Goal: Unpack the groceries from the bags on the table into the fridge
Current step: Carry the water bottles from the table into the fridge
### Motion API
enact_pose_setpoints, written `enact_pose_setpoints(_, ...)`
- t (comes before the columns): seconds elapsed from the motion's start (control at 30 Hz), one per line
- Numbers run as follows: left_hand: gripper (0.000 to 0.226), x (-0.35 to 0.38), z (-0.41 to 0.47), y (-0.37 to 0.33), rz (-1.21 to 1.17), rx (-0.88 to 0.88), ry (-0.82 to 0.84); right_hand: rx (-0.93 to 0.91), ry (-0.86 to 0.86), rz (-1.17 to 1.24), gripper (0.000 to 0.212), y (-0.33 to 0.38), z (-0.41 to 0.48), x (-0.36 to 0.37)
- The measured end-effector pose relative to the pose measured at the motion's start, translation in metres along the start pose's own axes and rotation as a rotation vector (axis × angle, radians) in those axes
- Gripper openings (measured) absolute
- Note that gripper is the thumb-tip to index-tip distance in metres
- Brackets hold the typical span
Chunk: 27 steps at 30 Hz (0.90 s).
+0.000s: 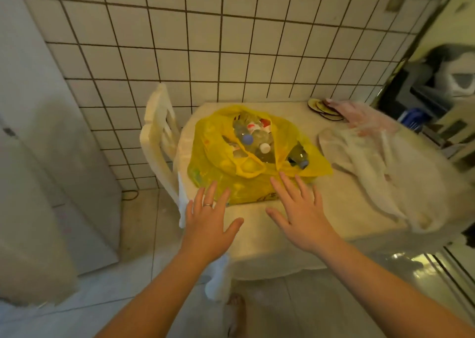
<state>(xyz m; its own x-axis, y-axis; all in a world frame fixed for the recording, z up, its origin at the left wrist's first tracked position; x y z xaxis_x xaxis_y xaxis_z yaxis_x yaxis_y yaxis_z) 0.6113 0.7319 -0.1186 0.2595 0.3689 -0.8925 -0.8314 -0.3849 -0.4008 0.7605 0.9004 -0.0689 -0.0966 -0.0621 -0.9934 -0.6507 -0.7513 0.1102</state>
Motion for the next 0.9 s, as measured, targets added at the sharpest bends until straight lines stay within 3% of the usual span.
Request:
enact_pose_setpoints(0.3,0.069,0.024,0.154,0.002,-0.033,-0.025,-0.048,-0.019,0.069,-0.001,0.078,-0.047,0.131,-0.009)
enact_pose_setpoints(0.57,0.063,0.027,0.234,0.010,0.055,0.006,-0.066,-0.164,0.089,0.047,0.065,-0.036,0.213,-0.010)
enact_pose_setpoints(0.9,0.074,0.040,0.289,0.030,0.170,0.006,0.105,-0.372,0.093,-0.240,0.085,-0.025,0.289,0.024)
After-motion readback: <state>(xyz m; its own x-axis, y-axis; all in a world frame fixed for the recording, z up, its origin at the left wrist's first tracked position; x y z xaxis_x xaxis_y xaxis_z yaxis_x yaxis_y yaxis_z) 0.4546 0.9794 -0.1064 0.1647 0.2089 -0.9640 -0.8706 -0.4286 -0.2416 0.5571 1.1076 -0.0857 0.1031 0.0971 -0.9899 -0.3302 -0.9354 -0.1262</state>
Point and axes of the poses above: each hand's wrist, its own z-axis towards the middle knuckle, its own x-axis out of the palm, y = z × x, the point moved 2 cm from there along z, towards the middle knuckle, and after that the axes turned 11 degrees about x, right-handed, at the moved point
